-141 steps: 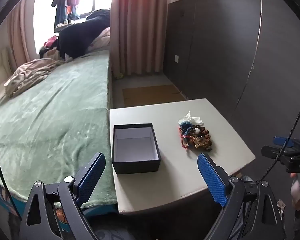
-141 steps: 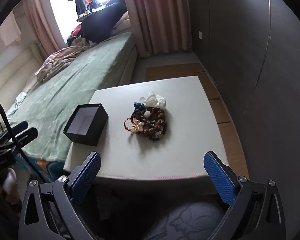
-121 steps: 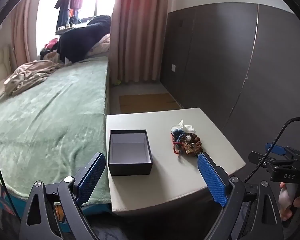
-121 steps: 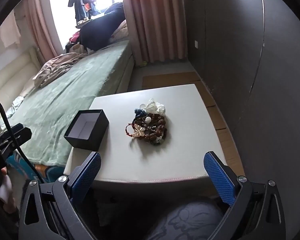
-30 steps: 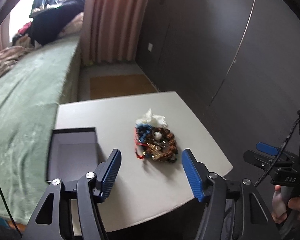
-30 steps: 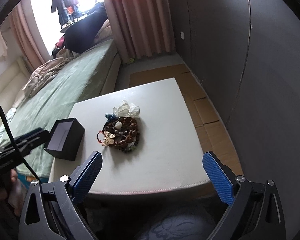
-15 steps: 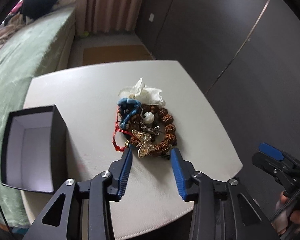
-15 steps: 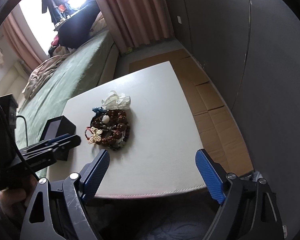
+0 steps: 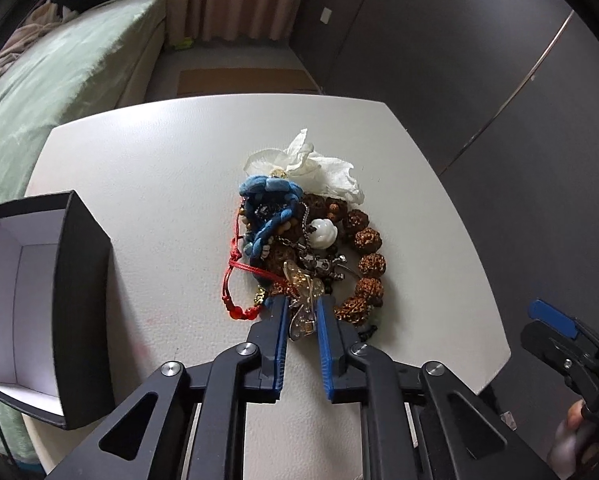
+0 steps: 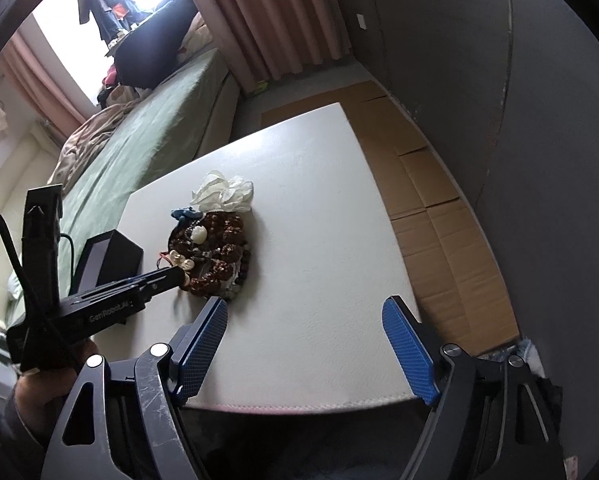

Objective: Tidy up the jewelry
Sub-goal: 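Reach into the jewelry pile and grasp the gold butterfly pendant with the left gripper, then drop the butterfly pendant into the black box with the left gripper while the right drops red string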

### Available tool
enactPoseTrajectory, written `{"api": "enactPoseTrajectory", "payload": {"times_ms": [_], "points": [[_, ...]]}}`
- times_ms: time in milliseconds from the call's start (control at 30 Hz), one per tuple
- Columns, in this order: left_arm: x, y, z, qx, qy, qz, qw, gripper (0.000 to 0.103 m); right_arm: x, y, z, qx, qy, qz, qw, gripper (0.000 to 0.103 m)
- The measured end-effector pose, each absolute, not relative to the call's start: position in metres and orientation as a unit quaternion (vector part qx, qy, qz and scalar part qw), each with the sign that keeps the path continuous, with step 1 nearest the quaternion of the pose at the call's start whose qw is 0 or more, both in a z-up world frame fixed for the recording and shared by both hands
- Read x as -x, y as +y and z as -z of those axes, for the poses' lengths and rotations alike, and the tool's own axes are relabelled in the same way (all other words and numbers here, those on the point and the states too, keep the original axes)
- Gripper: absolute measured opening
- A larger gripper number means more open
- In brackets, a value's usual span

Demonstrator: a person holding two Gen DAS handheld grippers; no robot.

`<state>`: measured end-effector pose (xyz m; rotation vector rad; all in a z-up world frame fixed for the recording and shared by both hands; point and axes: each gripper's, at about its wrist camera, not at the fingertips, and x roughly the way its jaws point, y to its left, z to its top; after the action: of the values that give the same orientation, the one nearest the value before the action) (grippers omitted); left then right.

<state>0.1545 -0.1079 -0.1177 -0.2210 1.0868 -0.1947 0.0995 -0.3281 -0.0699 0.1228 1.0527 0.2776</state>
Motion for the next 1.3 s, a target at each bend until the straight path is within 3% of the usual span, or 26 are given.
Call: {"api": "enactPoseTrajectory", "payload": {"times_ms": [500,1300], "points": [[-0.131,-0.057,0.08,0.146,0.477,0.078,0.863,0.014,-0.124,-0.265,0.069,-0.062,0.508,-0.204,0.835,0.073],[-0.074,0.055,0.057,0.208,0.431,-0.005,0.878,0.014,-0.142,-0.16,0.12,0.02,0.541,-0.289,0.79,0.04]]}}
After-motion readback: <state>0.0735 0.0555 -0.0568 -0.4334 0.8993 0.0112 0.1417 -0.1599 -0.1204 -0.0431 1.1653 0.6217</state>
